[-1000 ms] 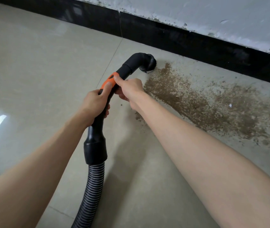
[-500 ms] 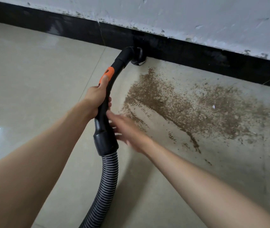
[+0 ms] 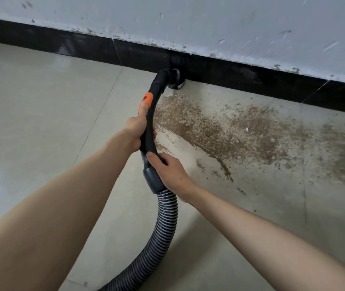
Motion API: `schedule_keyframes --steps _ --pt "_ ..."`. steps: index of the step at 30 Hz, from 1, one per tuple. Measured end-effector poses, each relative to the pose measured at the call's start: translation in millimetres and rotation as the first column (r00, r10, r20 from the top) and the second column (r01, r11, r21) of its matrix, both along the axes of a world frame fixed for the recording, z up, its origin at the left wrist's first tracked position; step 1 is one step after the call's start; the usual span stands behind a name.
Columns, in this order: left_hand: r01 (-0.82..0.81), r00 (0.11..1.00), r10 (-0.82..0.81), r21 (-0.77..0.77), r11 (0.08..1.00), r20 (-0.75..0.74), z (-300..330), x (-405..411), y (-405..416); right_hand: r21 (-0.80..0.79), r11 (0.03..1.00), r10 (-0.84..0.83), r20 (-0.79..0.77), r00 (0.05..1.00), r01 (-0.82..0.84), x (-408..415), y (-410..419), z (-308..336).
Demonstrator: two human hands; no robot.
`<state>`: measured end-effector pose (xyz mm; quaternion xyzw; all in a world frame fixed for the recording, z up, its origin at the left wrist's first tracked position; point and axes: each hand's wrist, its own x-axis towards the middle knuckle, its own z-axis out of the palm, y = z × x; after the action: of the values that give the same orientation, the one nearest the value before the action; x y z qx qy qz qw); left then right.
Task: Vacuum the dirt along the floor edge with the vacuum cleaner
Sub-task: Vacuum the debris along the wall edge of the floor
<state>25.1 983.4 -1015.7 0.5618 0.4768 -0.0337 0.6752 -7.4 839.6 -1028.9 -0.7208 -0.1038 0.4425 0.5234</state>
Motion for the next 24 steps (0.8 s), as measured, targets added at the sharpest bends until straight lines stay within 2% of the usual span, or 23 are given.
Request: schedule_keyframes --steps 8,11,15,21,24 --pt "-0.015 1.000 0.017 -0.105 0.994 0.017 9 13 -46 -0.060 0.997 -0.052 -0.004 0.999 0.052 17 -47 20" --pt "0.031 0.999 -0.029 -0.129 0.991 0.021 11 19 -67 -0.172 0.979 -0.085 0.120 0.989 0.105 13 -59 23" --pt "0.022 0.999 -0.016 -0.143 0.989 0.048 17 25 -86 -0.153 0.976 -0.116 0.252 0.961 0.158 14 -76 26" --pt "-0.087 0.987 0.095 -0.066 0.994 0.132 35 5 -64 -0.069 0.997 -0.003 0.360 0.933 0.030 11 -64 39" --pt "-0.135 0.983 0.143 -0.077 0.988 0.114 44 -17 -35 -0.078 0.994 0.101 0.357 0.929 -0.078 3 -43 51"
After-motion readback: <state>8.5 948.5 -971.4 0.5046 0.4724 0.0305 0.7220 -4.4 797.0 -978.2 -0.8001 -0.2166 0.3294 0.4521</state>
